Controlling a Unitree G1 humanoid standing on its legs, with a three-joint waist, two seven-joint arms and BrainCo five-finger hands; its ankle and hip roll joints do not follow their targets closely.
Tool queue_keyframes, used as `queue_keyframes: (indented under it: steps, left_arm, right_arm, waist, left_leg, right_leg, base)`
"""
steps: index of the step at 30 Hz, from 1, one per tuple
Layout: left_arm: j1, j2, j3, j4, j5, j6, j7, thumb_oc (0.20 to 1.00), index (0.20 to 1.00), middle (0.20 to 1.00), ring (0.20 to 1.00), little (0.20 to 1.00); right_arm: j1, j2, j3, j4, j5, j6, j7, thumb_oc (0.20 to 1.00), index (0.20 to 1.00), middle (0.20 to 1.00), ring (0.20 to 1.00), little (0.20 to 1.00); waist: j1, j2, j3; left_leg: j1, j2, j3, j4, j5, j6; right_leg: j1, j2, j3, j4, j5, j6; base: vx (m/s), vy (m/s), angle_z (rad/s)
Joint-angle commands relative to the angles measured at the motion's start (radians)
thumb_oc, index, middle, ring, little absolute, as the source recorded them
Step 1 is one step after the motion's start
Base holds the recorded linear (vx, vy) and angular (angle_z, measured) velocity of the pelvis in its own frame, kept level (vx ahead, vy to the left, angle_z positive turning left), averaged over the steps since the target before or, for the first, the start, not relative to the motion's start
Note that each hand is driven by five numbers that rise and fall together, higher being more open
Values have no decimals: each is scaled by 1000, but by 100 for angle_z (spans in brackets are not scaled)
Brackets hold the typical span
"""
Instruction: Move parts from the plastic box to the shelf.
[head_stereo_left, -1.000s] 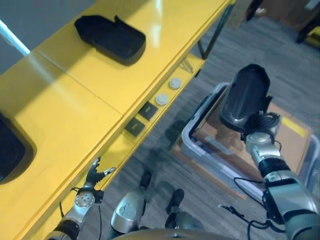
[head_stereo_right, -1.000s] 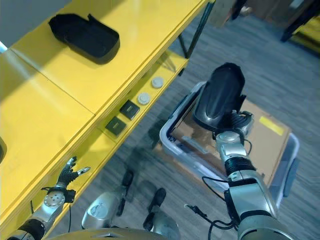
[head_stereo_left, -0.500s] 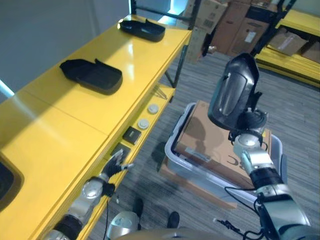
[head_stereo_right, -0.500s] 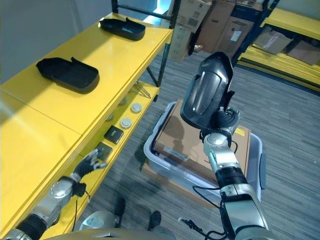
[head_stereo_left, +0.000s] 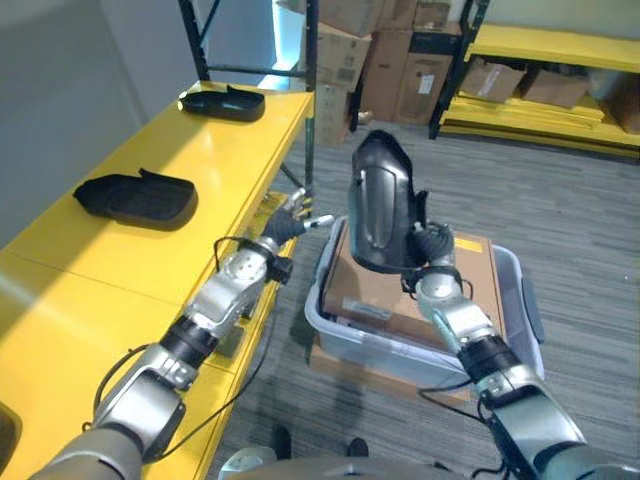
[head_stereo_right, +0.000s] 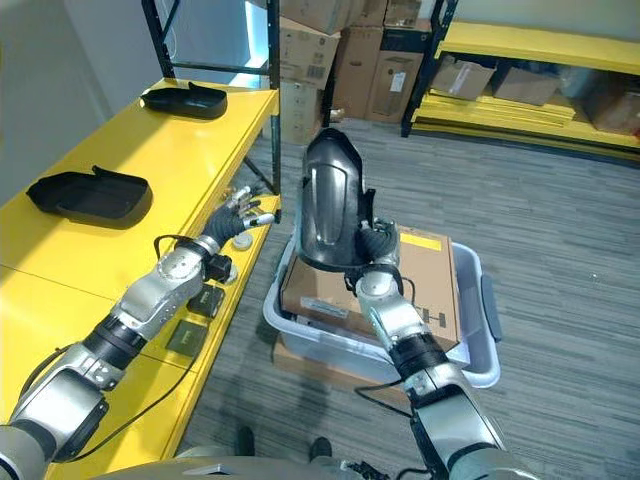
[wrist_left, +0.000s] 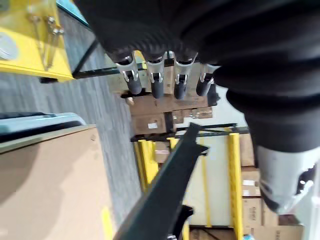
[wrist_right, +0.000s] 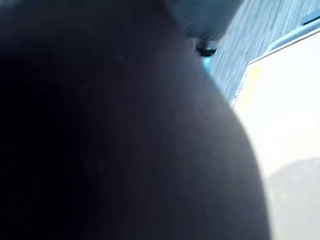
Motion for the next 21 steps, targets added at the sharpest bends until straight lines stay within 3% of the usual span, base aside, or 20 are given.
queue_keyframes:
  steps: [1, 4, 8, 14, 21]
  left_arm:
    - [-67, -45, -61, 77, 77, 12, 51, 1000, 1000, 1000, 1000, 1000]
    - [-82, -41, -28, 159, 30, 30, 150, 1000, 1000, 1000, 1000, 1000]
    - [-83, -25, 36, 228, -54, -52, 71, 1000, 1000, 1000, 1000, 1000]
    - [-96, -40, 38, 179, -104, -83, 56, 1000, 1000, 1000, 1000, 1000]
    - [-98, -62, 19, 140, -121, -68, 30, 1000, 1000, 1000, 1000, 1000]
  right_arm:
    - [-108, -23, -5, 30, -37, -53, 5, 200, 200, 200, 200, 200]
    - [-120, -14, 15, 32, -41, -35, 3, 200, 200, 200, 200, 200]
    - [-114, -14, 23, 45, -46, -33, 20, 200, 200, 200, 200, 200]
    - [-114, -1, 47, 78, -68, -43, 48, 200, 200, 200, 200, 200]
    - [-106, 21, 79, 85, -79, -47, 86, 200, 200, 200, 200, 200]
  waist:
    - [38, -9, -85]
    - [34, -7, -93]
    - [35, -4, -94]
    - [39, -2, -95]
    - [39, -3, -98]
  left_leg:
    - [18, 54, 22, -6, -76, -45]
    - [21, 52, 27, -9, -79, -46]
    - [24, 51, 34, -5, -81, -47]
    - [24, 49, 29, -5, -82, -45]
    - [27, 44, 24, -8, -85, -41]
  right_leg:
    - [-4, -36, -43, 15, -59, 75]
    - [-3, -36, -39, 8, -59, 79]
    - [-4, -38, -41, 9, -59, 79]
    - [-3, -39, -49, 10, -58, 78]
    - [0, -40, -53, 9, -60, 78]
  base:
    - [30, -2, -8]
    - [28, -6, -5]
    - [28, 4, -7]
    - [0, 0, 0]
    - [0, 0, 0]
